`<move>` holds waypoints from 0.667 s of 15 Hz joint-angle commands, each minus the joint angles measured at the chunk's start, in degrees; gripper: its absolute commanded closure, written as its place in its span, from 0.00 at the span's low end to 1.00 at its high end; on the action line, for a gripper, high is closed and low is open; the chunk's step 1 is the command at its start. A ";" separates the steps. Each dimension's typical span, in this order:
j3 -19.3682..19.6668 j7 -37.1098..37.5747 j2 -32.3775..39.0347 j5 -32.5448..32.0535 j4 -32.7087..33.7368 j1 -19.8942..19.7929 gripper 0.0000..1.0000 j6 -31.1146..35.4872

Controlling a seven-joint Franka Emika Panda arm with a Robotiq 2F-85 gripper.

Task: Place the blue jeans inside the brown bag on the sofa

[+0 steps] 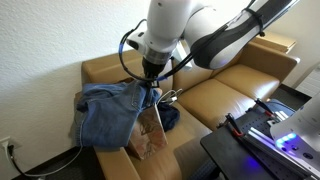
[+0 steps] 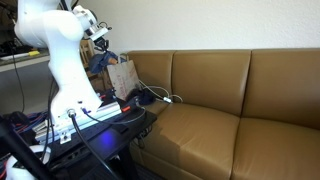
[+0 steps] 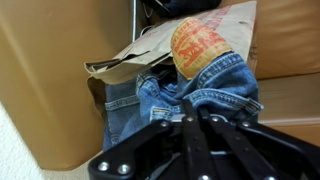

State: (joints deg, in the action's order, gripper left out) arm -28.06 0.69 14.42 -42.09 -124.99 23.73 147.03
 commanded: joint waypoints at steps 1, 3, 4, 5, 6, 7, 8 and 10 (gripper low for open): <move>1.97 -3.46 1.63 7.44 0.31 0.93 0.69 -3.40; 2.90 -3.95 1.83 10.27 0.37 0.99 0.57 -3.08; 3.59 -3.49 1.64 11.05 0.21 1.05 0.49 -2.38; 4.19 -3.01 1.28 12.02 0.13 1.08 0.41 -2.30; 4.59 -2.88 1.14 13.19 0.12 1.00 0.35 -1.93; 4.75 -3.20 1.00 15.19 -0.04 0.63 0.27 -1.67; 5.11 -2.79 0.94 17.01 -0.19 0.39 0.21 -1.21; 4.98 -3.47 0.89 23.03 -0.80 -0.88 0.08 0.48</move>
State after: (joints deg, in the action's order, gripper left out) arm -23.52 -1.26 15.96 -25.65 -124.63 24.00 145.52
